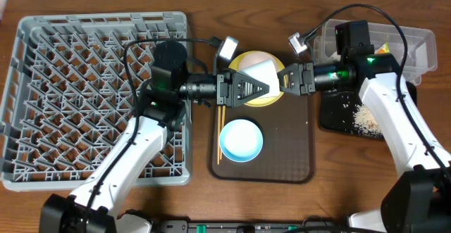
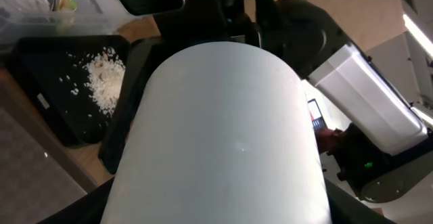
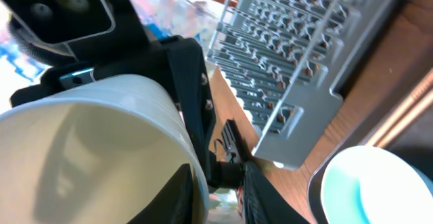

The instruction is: Sort waste into correct bins and load items into the dishwasher

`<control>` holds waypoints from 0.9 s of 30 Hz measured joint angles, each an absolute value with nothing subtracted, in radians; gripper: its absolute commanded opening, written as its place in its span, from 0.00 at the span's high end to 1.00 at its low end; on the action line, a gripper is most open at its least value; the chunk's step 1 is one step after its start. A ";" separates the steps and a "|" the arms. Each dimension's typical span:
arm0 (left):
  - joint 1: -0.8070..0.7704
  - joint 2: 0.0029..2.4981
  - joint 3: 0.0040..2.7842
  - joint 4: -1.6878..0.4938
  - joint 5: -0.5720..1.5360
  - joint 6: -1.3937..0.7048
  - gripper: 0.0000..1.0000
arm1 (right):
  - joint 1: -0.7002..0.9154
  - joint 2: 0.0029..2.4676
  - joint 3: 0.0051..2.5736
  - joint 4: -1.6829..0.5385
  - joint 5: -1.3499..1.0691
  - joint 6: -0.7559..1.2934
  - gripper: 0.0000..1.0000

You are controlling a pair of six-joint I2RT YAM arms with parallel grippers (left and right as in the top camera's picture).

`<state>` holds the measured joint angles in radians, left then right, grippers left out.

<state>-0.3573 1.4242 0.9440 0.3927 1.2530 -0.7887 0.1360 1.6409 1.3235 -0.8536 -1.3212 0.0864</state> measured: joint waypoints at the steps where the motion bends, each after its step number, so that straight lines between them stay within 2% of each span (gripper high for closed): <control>1: -0.357 1.427 0.944 0.392 1.253 -0.783 0.54 | 0.136 1.639 1.324 -0.867 -1.306 0.087 0.75; 10: -0.339 1.438 0.942 0.253 1.187 -0.664 0.55 | 0.128 1.631 1.329 -0.945 -1.132 0.074 0.73; 19: -0.270 1.438 0.943 0.070 1.029 -0.508 0.55 | 0.012 1.631 1.329 -1.015 -1.023 0.028 0.68; 27: -0.229 1.438 0.943 -0.018 0.987 -0.451 0.51 | -0.023 1.631 1.329 -1.066 -0.989 -0.035 0.67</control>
<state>-0.2291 1.4384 0.9432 -0.0181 0.9871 -0.4511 -0.0231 1.6314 1.3289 -1.0657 -0.9894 -0.0349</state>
